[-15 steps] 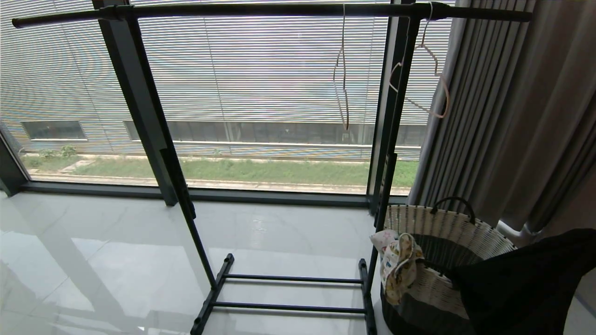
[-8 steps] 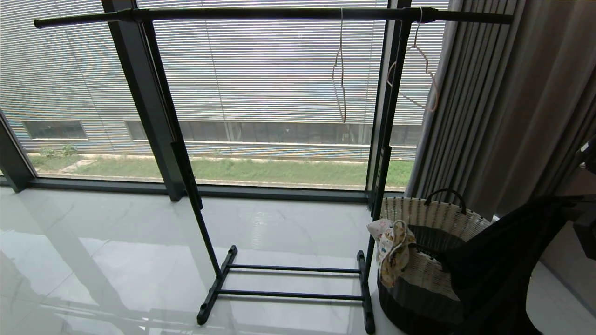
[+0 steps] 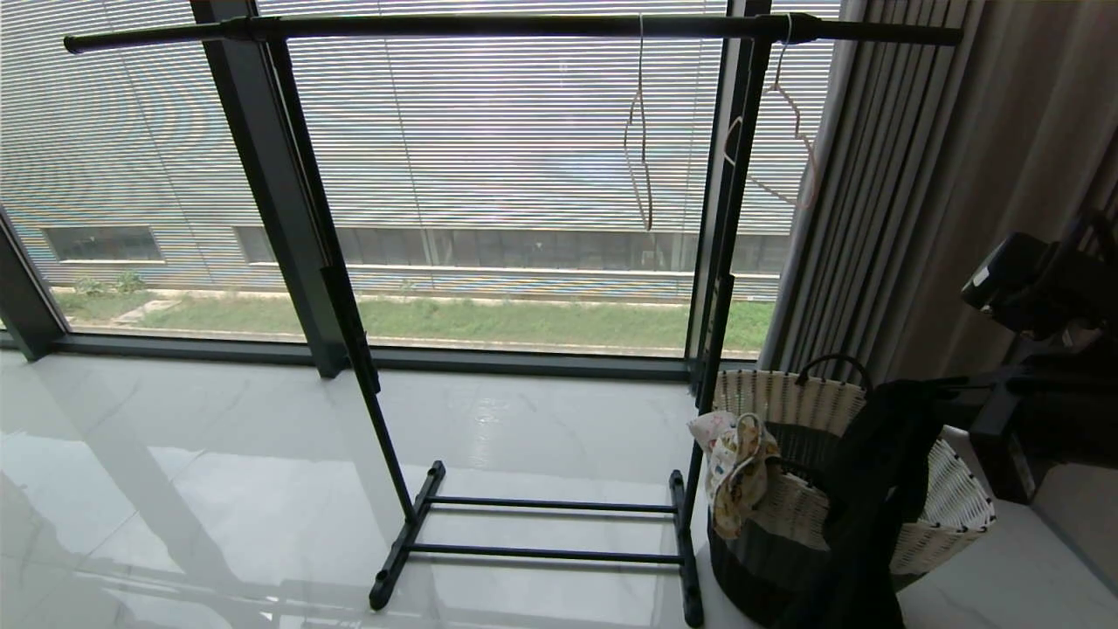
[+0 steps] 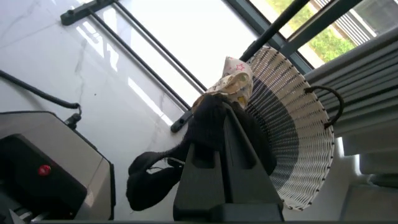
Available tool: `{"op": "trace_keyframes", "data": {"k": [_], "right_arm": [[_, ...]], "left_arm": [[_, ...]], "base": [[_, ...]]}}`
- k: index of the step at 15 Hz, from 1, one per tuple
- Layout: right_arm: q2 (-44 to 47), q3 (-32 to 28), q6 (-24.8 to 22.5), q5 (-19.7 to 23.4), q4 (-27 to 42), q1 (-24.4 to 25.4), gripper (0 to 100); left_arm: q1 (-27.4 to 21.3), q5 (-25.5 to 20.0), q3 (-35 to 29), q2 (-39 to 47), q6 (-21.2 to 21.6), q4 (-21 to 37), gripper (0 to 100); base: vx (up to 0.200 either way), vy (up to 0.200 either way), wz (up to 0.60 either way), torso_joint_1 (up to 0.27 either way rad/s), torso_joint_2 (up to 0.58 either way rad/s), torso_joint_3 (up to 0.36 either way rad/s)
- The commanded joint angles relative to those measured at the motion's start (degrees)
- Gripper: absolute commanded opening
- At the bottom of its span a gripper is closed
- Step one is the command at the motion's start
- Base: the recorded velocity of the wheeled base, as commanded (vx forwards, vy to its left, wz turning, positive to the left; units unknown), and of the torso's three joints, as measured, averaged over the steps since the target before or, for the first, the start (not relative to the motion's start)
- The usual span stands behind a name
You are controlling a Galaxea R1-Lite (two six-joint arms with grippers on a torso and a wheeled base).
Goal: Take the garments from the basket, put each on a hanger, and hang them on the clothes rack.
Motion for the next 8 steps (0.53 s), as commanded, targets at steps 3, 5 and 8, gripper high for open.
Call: {"op": "trace_keyframes", "data": {"k": [3, 5, 8], "right_arm": [[0.51, 0.07, 0.21, 1.05, -0.89, 2.17, 0], [0.68, -0.02, 0.13, 1.4, -1.06, 2.17, 0], [2.53, -0.37, 0.04, 4.39, -7.3, 3.31, 0]], "left_arm": [[-2.99, 0.03, -13.1, 21.6, -14.64, -7.86, 100], [-4.48, -0.15, -19.95, 34.78, -14.99, -14.1, 100], [-21.27, 0.21, -35.51, 63.7, -15.96, -20.25, 100]], "base": [[0.0, 0.0, 0.0, 0.0, 0.0, 0.0], [0.0, 0.0, 0.0, 0.0, 0.0, 0.0], [0.0, 0.0, 0.0, 0.0, 0.0, 0.0]]}}
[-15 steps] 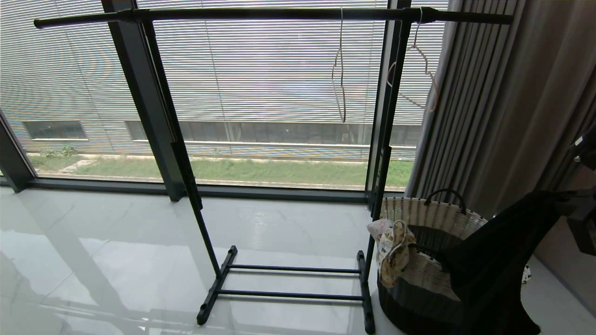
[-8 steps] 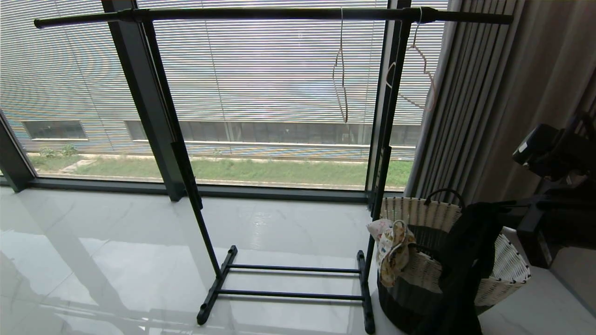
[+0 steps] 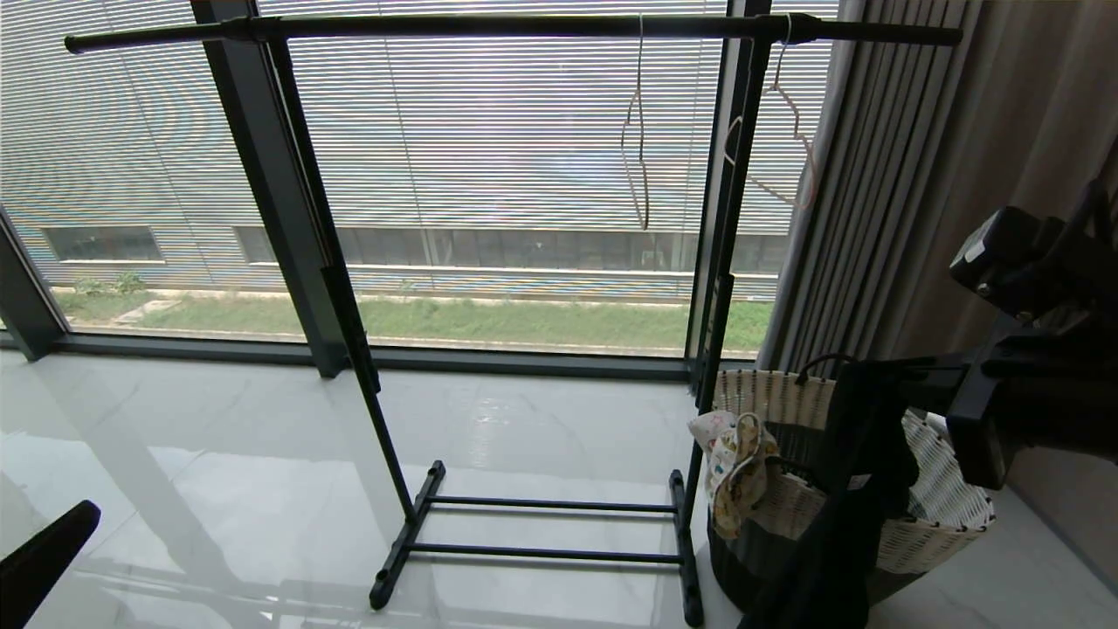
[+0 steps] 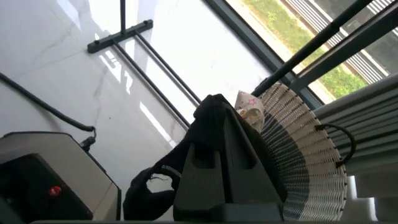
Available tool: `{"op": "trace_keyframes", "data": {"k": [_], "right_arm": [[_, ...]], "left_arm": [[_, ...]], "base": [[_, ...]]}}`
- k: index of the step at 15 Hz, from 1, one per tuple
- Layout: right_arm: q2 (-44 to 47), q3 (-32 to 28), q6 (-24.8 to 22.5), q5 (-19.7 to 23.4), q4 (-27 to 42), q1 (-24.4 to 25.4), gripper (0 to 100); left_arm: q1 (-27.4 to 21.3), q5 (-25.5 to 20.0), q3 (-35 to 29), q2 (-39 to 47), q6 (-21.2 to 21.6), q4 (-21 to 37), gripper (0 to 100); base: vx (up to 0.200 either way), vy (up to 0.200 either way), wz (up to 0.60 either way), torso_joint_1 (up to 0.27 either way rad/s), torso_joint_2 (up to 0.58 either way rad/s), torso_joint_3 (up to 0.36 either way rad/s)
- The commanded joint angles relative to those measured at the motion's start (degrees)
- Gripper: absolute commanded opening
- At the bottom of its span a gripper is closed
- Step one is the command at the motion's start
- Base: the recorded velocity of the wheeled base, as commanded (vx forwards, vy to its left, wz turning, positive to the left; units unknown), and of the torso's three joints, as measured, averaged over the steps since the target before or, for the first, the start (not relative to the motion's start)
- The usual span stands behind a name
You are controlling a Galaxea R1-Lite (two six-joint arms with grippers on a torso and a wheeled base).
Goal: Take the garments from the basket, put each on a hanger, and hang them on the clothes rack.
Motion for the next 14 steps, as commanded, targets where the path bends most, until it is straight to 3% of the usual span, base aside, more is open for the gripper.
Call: {"op": "trace_keyframes", "data": {"k": [1, 2, 4, 5, 6, 8, 11, 14], "right_arm": [[1.97, -0.95, -0.04, 0.82, -1.74, 0.51, 0], [2.41, -1.74, -0.04, 0.91, -1.74, 0.95, 0], [3.64, -4.02, 0.05, 0.91, -1.74, 2.0, 0], [4.43, -5.6, 0.05, 0.91, -1.56, 2.44, 0], [4.95, -6.31, 0.05, 0.82, -1.38, 2.62, 0], [5.92, -6.83, 0.05, 0.82, -1.47, 4.2, 0], [7.15, -6.92, 0.58, 0.74, -1.74, 6.83, 0], [7.06, -7.19, 0.58, 0.74, -1.74, 6.92, 0]], "left_arm": [[-18.86, 0.27, -19.08, 39.33, -3.9, -8.47, 100], [-21.5, 0.27, -20.13, 43.11, -4.52, -9.0, 100], [-30.91, 1.15, -23.82, 53.13, -11.38, -13.48, 100], [-38.03, 7.13, -27.25, 61.13, -15.59, -18.93, 100], [-41.01, 9.94, -27.95, 64.21, -15.68, -20.51, 100], [-45.23, 8.0, -27.95, 66.93, -15.59, -20.87, 100], [-47.52, -0.43, -28.13, 69.48, -15.51, -20.87, 100], [-47.08, 0.27, -28.92, 76.95, -15.42, -24.29, 100]], "base": [[0.0, 0.0, 0.0, 0.0, 0.0, 0.0], [0.0, 0.0, 0.0, 0.0, 0.0, 0.0], [0.0, 0.0, 0.0, 0.0, 0.0, 0.0], [0.0, 0.0, 0.0, 0.0, 0.0, 0.0], [0.0, 0.0, 0.0, 0.0, 0.0, 0.0], [0.0, 0.0, 0.0, 0.0, 0.0, 0.0], [0.0, 0.0, 0.0, 0.0, 0.0, 0.0], [0.0, 0.0, 0.0, 0.0, 0.0, 0.0]]}}
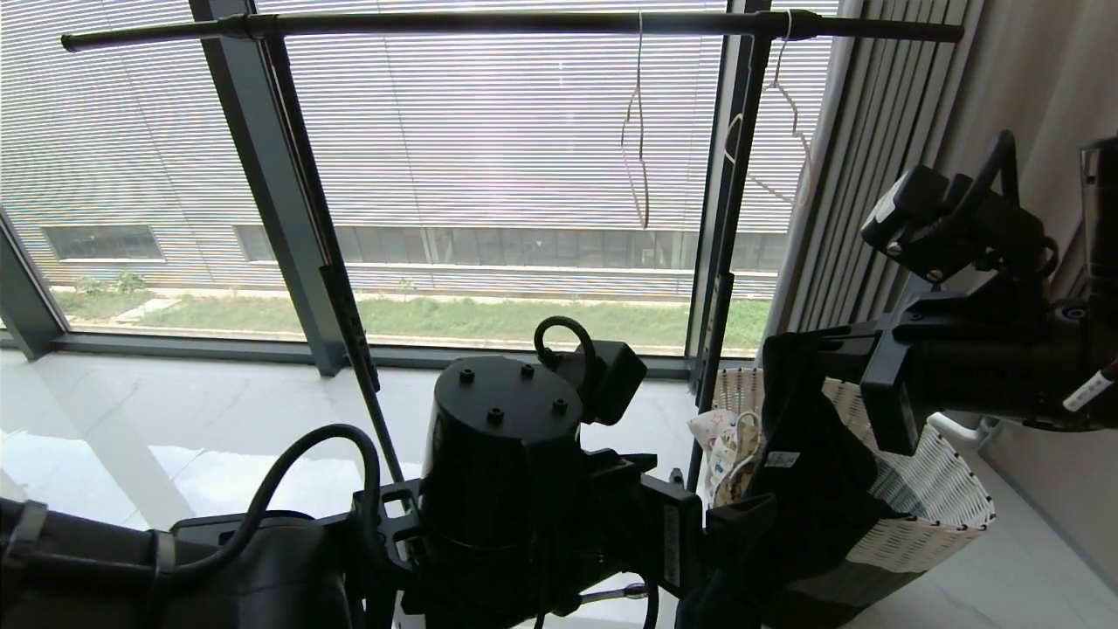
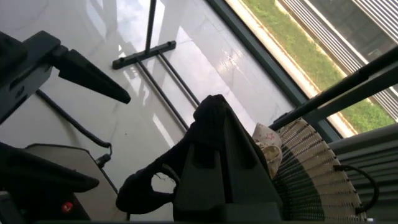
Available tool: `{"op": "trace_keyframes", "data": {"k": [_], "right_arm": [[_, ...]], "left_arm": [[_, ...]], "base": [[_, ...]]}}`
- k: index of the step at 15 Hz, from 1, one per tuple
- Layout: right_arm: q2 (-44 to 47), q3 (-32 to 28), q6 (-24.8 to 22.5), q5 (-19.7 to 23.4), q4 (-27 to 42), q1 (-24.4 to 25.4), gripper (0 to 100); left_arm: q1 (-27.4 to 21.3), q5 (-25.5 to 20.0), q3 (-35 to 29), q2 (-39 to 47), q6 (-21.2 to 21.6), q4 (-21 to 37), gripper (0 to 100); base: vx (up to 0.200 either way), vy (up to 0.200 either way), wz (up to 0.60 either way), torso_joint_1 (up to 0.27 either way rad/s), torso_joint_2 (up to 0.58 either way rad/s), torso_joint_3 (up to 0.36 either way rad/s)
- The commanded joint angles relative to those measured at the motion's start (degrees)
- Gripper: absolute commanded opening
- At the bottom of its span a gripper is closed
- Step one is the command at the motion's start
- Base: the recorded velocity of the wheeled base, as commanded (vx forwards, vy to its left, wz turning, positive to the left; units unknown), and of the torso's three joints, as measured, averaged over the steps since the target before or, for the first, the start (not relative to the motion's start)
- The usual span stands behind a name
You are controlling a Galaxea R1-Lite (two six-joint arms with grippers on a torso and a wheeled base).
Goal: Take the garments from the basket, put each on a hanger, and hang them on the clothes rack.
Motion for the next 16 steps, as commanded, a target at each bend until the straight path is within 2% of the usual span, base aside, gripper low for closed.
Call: {"op": "trace_keyframes", "data": {"k": [1, 3, 9, 12, 13, 16], "right_arm": [[0.09, -0.31, -0.03, 0.04, 0.08, 0.34, 0], [0.09, -0.66, -0.03, 0.04, 0.17, 0.78, 0], [-0.7, -0.66, -0.03, -0.05, 0.26, 2.63, 0], [-1.14, -0.92, -0.03, -0.05, 0.35, 2.98, 0], [-1.23, -0.92, -0.03, -0.05, 0.35, 2.98, 0], [-1.58, -0.57, 0.23, 0.04, 0.35, 2.89, 0]], "left_arm": [[0.35, 1.52, -0.68, 8.97, 0.01, -4.56, 100], [0.35, 3.54, -2.0, 13.72, 0.01, -8.87, 100], [2.64, 5.13, -7.89, 20.31, -0.25, -9.04, 100], [2.55, 5.21, -8.07, 21.46, -0.16, -9.04, 100], [2.55, 5.39, -7.89, 21.54, -0.16, -9.04, 0], [2.55, 7.23, -7.71, 21.46, 0.28, -9.04, 0]], "base": [[0.0, 0.0, 0.0, 0.0, 0.0, 0.0], [0.0, 0.0, 0.0, 0.0, 0.0, 0.0], [0.0, 0.0, 0.0, 0.0, 0.0, 0.0], [0.0, 0.0, 0.0, 0.0, 0.0, 0.0], [0.0, 0.0, 0.0, 0.0, 0.0, 0.0], [0.0, 0.0, 0.0, 0.0, 0.0, 0.0]]}}
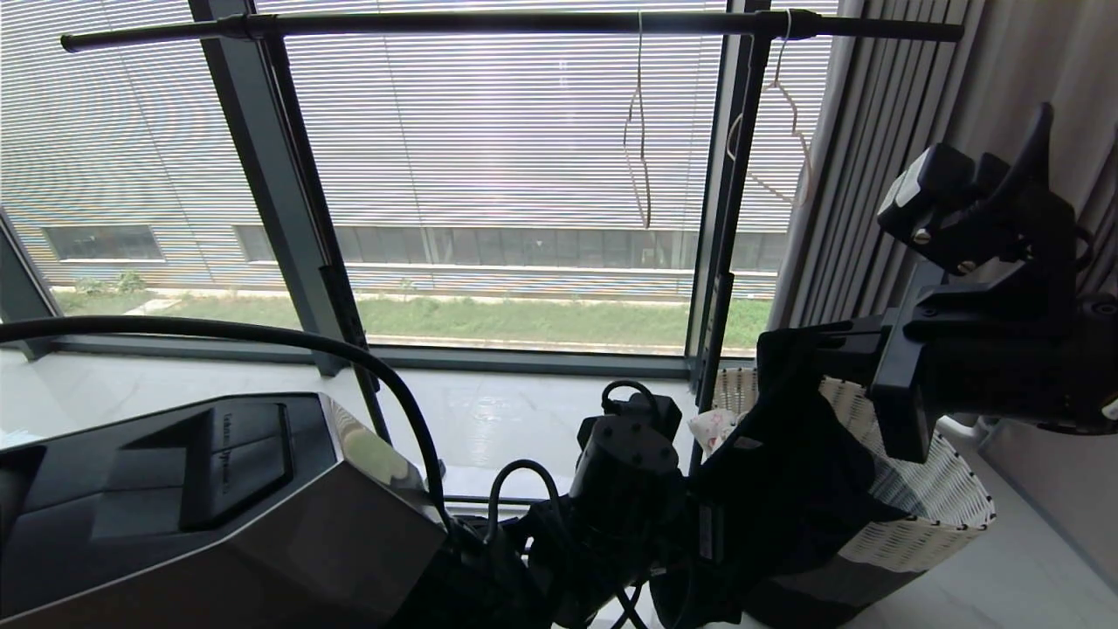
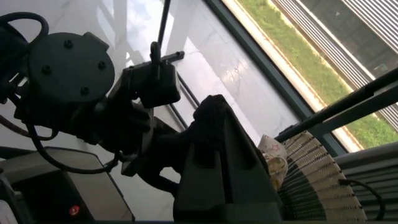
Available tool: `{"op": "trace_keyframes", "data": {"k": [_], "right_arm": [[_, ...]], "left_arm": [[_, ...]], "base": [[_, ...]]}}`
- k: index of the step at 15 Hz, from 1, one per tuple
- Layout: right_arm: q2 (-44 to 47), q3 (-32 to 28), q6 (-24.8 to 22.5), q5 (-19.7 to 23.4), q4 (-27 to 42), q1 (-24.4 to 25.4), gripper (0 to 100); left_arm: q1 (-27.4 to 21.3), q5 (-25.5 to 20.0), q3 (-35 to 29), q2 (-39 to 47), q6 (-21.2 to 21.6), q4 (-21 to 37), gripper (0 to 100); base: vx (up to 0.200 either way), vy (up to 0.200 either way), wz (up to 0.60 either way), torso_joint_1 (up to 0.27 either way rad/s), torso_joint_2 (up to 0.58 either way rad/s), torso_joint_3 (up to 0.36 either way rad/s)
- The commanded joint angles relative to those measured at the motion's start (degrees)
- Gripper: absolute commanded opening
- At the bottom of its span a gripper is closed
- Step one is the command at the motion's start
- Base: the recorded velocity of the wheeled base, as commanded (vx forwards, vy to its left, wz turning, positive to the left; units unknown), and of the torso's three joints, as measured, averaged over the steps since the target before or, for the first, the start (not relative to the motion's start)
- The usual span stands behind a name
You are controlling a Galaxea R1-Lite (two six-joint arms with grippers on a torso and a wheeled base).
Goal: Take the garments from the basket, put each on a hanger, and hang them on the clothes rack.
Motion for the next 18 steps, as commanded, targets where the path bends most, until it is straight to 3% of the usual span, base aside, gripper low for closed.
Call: {"op": "trace_keyframes", "data": {"k": [1, 3, 6, 7, 10, 11, 12, 13, 15, 18], "right_arm": [[-0.23, 0.25, 0.78, 0.06, -0.01, -0.06, 0], [0.3, 0.6, 3.42, 0.15, -0.01, -0.06, 0], [1.18, 1.92, 5.27, 0.15, -0.62, -0.06, 0], [1.0, 2.89, 5.88, 0.15, -0.62, -0.06, 0], [-1.46, 5.17, 6.76, -0.11, -0.62, -1.02, 0], [-1.72, 5.35, 7.02, -0.11, -0.62, -1.2, 0], [-2.42, 5.35, 7.46, -0.2, -0.71, -1.2, 0], [-2.6, 5.35, 7.64, -0.2, -0.8, -1.2, 0], [-2.34, 5.35, 7.64, 0.15, -1.24, -0.85, 0], [-1.02, 5.26, 7.64, 0.15, -2.29, -0.06, 0]], "left_arm": [[-0.02, 3.4, 0.14, -0.07, 2.07, -0.81, 0], [0.06, 8.24, 1.55, -1.66, 5.24, -4.24, 0], [1.65, 6.3, 2.42, -9.83, 5.59, -4.59, 0], [2.96, 4.54, 2.07, -15.54, 6.73, -1.52, 0], [5.78, -3.01, -7.24, -27.41, 7.26, 20.37, 0], [6.04, -3.72, -9.79, -28.55, 7.26, 24.5, 0], [6.3, -4.07, -16.38, -30.92, 7.35, 35.22, 0], [6.3, -4.07, -19.46, -32.33, 7.35, 41.02, 0], [6.57, -4.07, -20.87, -34.09, 9.1, 46.12, 0], [7.62, -4.07, -19.02, -36.81, 13.24, 48.05, 0]], "base": [[0.0, 0.0, 0.0, 0.0, 0.0, 0.0], [0.0, 0.0, 0.0, 0.0, 0.0, 0.0], [0.0, 0.0, 0.0, 0.0, 0.0, 0.0], [0.0, 0.0, 0.0, 0.0, 0.0, 0.0], [0.0, 0.0, 0.0, 0.0, 0.0, 0.0], [0.0, 0.0, 0.0, 0.0, 0.0, 0.0], [0.0, 0.0, 0.0, 0.0, 0.0, 0.0], [0.0, 0.0, 0.0, 0.0, 0.0, 0.0], [0.0, 0.0, 0.0, 0.0, 0.0, 0.0], [0.0, 0.0, 0.0, 0.0, 0.0, 0.0]]}}
